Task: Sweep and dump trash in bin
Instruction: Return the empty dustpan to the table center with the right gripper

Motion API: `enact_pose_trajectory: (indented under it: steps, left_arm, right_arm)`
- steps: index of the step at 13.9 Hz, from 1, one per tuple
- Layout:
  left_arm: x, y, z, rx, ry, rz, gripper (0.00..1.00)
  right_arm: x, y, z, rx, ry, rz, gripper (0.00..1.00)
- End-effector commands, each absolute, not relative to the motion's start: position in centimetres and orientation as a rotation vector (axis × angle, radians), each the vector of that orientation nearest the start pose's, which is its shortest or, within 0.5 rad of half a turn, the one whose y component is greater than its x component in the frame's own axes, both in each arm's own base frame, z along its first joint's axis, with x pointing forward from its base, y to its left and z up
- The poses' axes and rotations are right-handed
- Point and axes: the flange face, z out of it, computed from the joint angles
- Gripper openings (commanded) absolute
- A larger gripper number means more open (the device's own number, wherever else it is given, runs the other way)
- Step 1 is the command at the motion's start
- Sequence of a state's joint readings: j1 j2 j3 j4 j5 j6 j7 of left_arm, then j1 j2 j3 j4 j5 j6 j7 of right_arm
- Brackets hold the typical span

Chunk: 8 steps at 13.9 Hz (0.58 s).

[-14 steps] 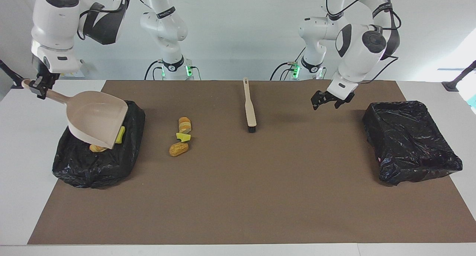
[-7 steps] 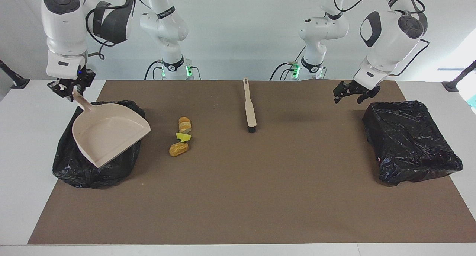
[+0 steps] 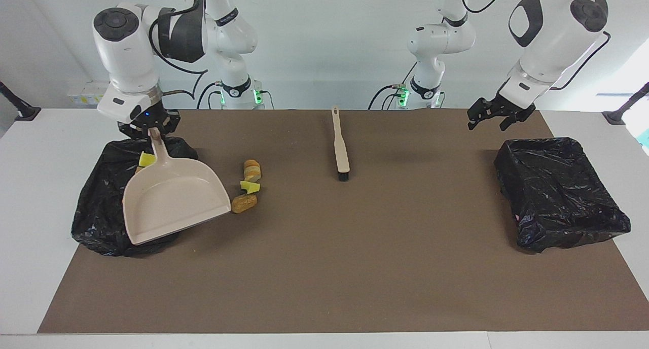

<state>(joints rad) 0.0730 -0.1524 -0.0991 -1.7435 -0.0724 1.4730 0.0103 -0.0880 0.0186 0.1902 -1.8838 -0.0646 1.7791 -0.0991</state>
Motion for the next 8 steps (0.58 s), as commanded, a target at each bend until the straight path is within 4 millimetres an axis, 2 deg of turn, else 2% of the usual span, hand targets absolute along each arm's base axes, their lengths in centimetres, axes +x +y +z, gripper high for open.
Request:
enact_pose_trajectory:
  steps: [1, 4, 6, 8]
  left_arm:
    - [48.7, -2.3, 62.8, -3.154, 0.068, 0.198, 1.00]
    - [47.8, -3.2, 62.4, -3.149, 0.098, 0.210, 1.00]
    - [48.0, -3.9, 62.7, -3.145, 0.107, 0.206, 1.00]
    - [48.1, -3.9, 63.1, -3.134, 0.111, 0.205, 1.00]
  right_arm:
    - [56.1, 11.5, 46.6, -3.136, -0.413, 0.203, 0.00]
    - [56.8, 16.4, 45.0, -3.109, -0.352, 0.202, 0.00]
    - [56.1, 22.0, 43.8, -3.106, -0.340, 0.215, 0.00]
    - [56.8, 23.7, 42.7, -3.112, -0.234, 0.227, 0.00]
